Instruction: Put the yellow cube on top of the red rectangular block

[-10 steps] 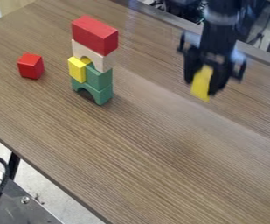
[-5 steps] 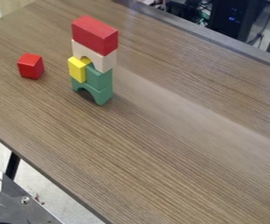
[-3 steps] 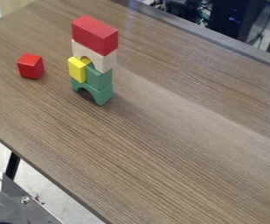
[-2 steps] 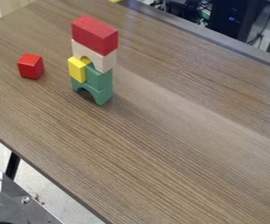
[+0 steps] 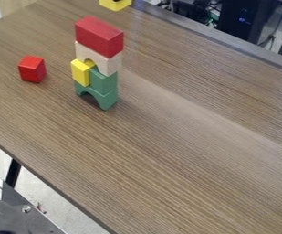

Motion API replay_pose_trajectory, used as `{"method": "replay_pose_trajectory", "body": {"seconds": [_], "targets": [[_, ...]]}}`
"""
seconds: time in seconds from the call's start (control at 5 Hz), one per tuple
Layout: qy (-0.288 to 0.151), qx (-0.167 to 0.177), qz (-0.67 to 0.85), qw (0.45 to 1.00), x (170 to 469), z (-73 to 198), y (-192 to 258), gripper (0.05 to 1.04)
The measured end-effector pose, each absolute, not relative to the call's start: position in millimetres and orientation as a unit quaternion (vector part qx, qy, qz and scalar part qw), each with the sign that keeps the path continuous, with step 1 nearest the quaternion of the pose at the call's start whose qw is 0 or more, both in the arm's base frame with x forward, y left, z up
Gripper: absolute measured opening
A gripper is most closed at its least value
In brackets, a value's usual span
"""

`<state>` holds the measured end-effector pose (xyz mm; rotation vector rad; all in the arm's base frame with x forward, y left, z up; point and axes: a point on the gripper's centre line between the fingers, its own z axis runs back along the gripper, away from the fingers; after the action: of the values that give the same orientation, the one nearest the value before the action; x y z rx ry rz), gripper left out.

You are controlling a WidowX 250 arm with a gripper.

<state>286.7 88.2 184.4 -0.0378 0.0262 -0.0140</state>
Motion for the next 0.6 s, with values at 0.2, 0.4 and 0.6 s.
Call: {"method": "replay_pose_trajectory", "body": {"seconds": [0.2, 0.4, 0.6], "targets": [[0.011, -0.02, 0.015, 1.0, 283.0, 184.0, 100.0, 0.559], [0.011, -0.021, 0.031, 0.999, 279.6, 183.6, 109.1, 0.559], [0.013, -0.021, 0.036, 0.999, 276.9, 179.8, 112.9, 0.559]]}}
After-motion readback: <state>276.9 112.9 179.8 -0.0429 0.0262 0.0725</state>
